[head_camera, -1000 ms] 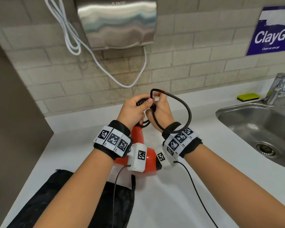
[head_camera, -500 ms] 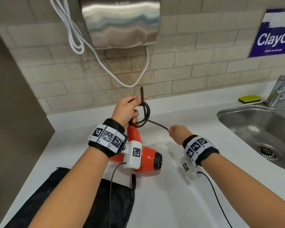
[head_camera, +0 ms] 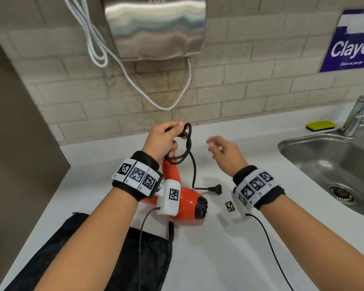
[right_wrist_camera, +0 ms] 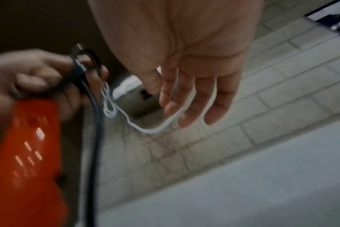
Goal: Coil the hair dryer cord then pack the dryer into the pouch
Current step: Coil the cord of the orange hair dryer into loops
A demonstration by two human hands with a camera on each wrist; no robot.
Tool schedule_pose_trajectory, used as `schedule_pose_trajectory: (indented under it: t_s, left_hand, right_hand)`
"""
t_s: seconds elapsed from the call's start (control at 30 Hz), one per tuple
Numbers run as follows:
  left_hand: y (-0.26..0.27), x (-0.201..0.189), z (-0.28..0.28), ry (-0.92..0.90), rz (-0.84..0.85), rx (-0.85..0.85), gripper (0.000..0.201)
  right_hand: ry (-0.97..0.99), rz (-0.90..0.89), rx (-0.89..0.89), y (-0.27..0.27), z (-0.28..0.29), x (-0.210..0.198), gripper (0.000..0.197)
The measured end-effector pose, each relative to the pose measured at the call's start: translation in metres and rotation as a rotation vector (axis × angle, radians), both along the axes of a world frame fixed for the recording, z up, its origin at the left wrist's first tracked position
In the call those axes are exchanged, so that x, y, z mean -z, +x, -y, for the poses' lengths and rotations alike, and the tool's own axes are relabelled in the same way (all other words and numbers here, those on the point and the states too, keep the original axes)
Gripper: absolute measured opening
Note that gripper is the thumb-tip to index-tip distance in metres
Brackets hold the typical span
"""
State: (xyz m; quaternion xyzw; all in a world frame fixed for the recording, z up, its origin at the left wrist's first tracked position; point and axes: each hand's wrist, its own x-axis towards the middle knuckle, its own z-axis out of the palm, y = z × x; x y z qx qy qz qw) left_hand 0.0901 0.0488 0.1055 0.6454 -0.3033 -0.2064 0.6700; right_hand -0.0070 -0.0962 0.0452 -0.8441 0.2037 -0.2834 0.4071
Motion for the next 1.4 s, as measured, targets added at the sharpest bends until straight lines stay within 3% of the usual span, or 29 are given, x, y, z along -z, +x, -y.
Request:
schedule_pose_trajectory:
  t_s: [0.1, 0.2, 0.3, 0.43, 0.53, 0.73, 0.83, 0.93, 1.17, 1.4]
  left_hand:
    - [0.000, 0.000, 0.001, 0.010, 0.015, -0.004, 0.016]
    - [-0.001, 0.000, 0.001, 0.018, 0.030, -0.005, 0.017]
    - [-0.001, 0.001, 0.002, 0.016, 0.037, -0.002, 0.018]
    - [-0.003, 0.002, 0.002, 0.024, 0.030, 0.035, 0.017]
    - [-0.003, 0.001, 0.000, 0.022, 0.043, 0.054, 0.015]
    - [-0.006, -0.001, -0.003, 0.036, 0.068, 0.082, 0.002]
    - [-0.005, -0.001, -0.005, 0.011, 0.046, 0.055, 0.005]
    - [-0.003, 0.000, -0.007, -0.015, 0.017, 0.022, 0.011]
    - [-0.004, -0.001, -0.011, -0.016, 0.026, 0.041, 0.013]
    - [-0.002, 0.000, -0.013, 0.007, 0.093, 0.081, 0.011]
  right_hand:
    - [0.047, 0.214, -0.106, 0.005, -0.023, -0.041, 0.022]
    - [0.116, 0.238, -0.190, 0.008, -0.036, -0.060, 0.017]
    - [0.194, 0.264, -0.253, 0.012, -0.042, -0.063, 0.017]
    - [0.112, 0.233, -0.249, 0.016, -0.041, -0.055, 0.033]
    - [0.120, 0.218, -0.250, 0.017, -0.039, -0.051, 0.035]
    - [0.054, 0.044, -0.410, 0.010, -0.044, -0.038, 0.002]
    - [-0.037, -0.075, -0.372, 0.007, -0.046, -0.027, 0.028]
    - [-0.032, -0.029, -0.360, 0.005, -0.039, -0.020, 0.038]
    - [-0.151, 0.053, -0.188, 0.009, -0.027, -0.043, 0.021]
    - [-0.260, 0.146, -0.104, 0.009, -0.028, -0.053, 0.019]
